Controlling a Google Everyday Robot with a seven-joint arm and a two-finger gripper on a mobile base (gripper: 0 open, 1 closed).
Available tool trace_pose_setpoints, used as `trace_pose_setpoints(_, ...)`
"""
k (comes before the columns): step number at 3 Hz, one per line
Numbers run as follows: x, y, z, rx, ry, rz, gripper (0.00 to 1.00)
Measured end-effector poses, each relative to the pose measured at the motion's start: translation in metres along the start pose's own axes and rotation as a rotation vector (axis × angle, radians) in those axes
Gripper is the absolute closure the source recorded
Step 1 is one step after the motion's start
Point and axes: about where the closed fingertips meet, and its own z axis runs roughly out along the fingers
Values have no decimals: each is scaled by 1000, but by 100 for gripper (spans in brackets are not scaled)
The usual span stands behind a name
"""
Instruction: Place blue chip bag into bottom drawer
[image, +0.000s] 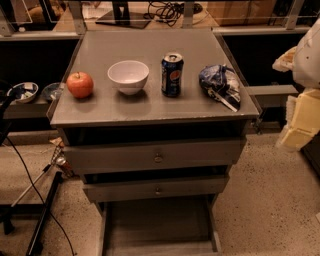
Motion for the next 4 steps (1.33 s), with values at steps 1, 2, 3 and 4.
trace_pose_setpoints(1,-1,-7,5,8,-15,-9,0)
trace_pose_setpoints(2,-2,-16,15,3,-34,-24,0)
trace_pose_setpoints(3,-5,-45,50,-27,-37,-33,0)
trace_pose_setpoints(4,-5,-46,52,-29,-37,-33,0)
